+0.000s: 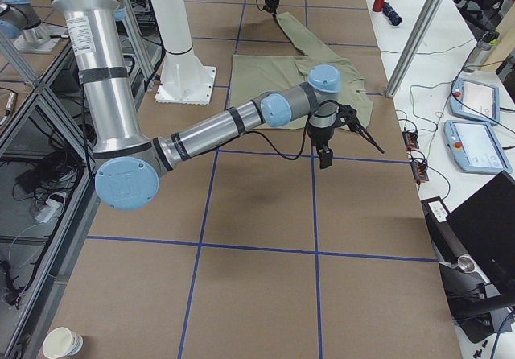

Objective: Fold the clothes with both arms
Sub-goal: 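Release the sleeve and raise the right gripper while the left gripper grasps the other cuff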

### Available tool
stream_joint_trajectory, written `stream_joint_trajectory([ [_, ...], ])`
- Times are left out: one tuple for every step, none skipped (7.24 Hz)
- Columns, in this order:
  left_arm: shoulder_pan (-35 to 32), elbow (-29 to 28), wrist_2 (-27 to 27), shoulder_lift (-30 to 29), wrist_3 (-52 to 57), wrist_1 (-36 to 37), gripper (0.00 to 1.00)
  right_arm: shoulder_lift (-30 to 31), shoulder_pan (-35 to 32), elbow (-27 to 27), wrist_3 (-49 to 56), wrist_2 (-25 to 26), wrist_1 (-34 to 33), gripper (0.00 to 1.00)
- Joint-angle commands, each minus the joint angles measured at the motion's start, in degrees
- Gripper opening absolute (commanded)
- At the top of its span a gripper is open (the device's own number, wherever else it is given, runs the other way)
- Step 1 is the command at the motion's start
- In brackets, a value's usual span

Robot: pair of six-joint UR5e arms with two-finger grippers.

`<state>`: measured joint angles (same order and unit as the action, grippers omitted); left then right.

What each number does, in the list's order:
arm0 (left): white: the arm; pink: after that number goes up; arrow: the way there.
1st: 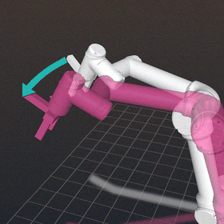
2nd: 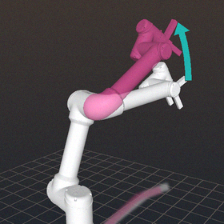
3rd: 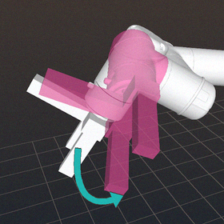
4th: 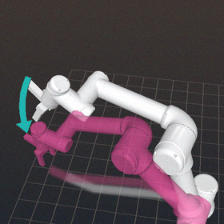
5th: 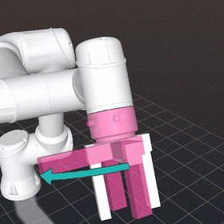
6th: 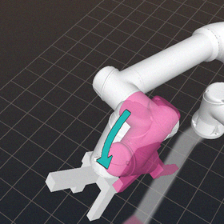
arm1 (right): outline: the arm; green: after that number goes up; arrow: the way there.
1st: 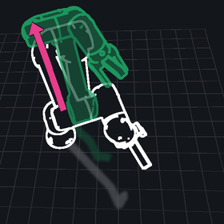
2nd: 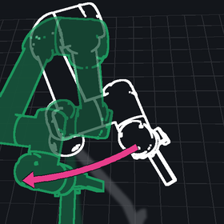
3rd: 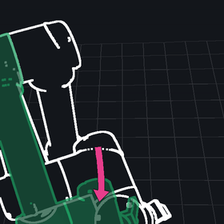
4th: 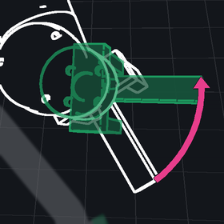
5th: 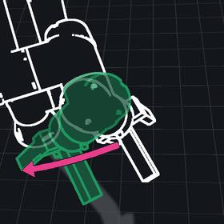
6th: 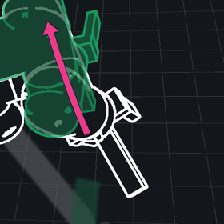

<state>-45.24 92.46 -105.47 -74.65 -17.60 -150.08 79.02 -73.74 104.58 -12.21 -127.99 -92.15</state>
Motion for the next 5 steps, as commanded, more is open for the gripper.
stream_joint_trajectory([
  [-0.7,2.8,0.0,0.2,-0.2,-1.3,0.0,0.0,-0.1,0.2,0.2,0.0,0.0,1.0],
  [-1.8,6.2,0.1,0.4,-0.2,-1.4,0.0,0.5,-0.2,0.0,1.1,-0.2,-0.1,1.0],
  [-4.1,8.9,-0.5,-1.3,-0.8,-1.1,0.0,1.4,-1.4,-0.2,5.8,-0.5,-0.7,1.0],
  [-6.9,9.8,-0.7,-5.2,-1.0,0.1,0.0,3.1,-3.0,-0.1,8.4,-0.6,-0.7,1.0],
  [-8.3,10.9,-0.8,-9.2,-2.3,5.1,0.0,4.6,-5.2,-0.2,9.7,-0.8,-0.7,1.0],
])
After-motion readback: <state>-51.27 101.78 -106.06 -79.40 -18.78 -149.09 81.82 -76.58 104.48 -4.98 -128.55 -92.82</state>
